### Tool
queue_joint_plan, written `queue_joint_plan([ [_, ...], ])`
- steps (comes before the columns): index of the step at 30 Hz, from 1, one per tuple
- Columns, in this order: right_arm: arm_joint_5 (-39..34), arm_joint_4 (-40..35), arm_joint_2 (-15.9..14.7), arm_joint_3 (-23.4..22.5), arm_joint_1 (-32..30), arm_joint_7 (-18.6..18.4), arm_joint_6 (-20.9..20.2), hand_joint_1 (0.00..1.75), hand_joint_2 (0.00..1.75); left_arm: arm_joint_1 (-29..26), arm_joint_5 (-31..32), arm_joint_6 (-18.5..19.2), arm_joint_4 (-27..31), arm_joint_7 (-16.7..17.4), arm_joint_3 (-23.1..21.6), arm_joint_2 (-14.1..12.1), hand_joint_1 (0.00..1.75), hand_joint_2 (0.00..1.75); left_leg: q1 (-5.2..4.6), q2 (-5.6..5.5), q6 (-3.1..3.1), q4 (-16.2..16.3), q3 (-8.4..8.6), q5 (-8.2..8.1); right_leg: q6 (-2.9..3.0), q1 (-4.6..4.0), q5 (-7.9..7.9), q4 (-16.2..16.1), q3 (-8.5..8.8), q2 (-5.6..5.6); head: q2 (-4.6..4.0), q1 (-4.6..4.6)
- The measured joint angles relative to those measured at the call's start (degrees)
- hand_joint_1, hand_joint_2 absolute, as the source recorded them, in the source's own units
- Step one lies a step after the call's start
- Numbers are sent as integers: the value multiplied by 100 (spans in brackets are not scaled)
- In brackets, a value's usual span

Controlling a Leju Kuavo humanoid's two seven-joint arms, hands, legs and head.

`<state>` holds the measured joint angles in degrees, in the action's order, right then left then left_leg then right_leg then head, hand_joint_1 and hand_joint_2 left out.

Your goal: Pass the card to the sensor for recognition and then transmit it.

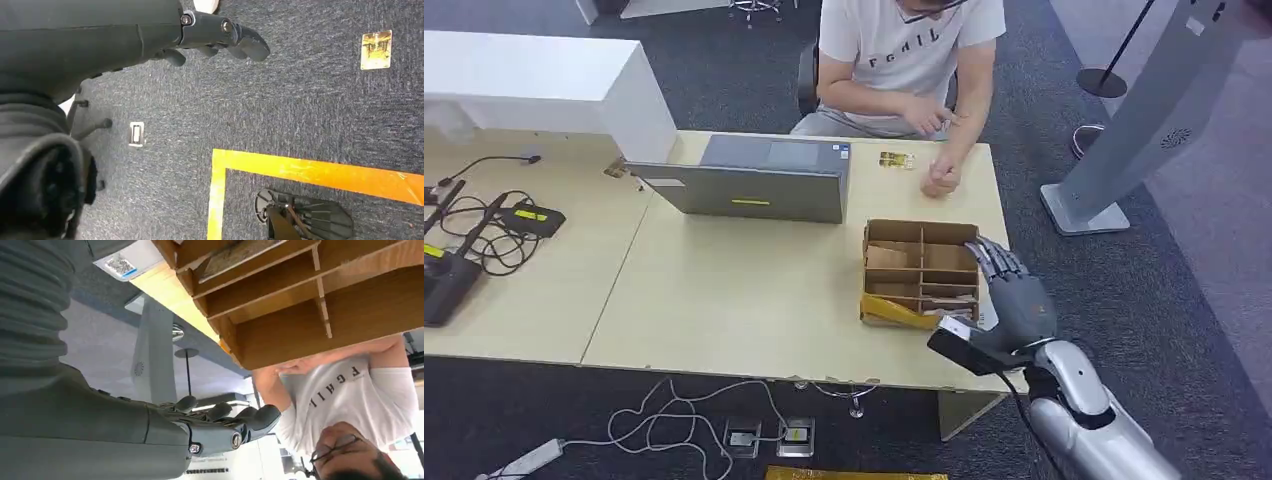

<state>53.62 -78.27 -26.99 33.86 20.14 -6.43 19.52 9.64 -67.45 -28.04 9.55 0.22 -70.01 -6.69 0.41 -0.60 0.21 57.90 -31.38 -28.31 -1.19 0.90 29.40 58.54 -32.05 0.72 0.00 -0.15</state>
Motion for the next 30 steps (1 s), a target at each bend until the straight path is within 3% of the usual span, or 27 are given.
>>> queue_joint_plan([
  [30,-44,334,218,118,36,68,-4,0,175,-2,0,26,0,-9,0,0,0,0,0,1,0,0,1,0,0,0,0,0,0,-1,0,0],
])
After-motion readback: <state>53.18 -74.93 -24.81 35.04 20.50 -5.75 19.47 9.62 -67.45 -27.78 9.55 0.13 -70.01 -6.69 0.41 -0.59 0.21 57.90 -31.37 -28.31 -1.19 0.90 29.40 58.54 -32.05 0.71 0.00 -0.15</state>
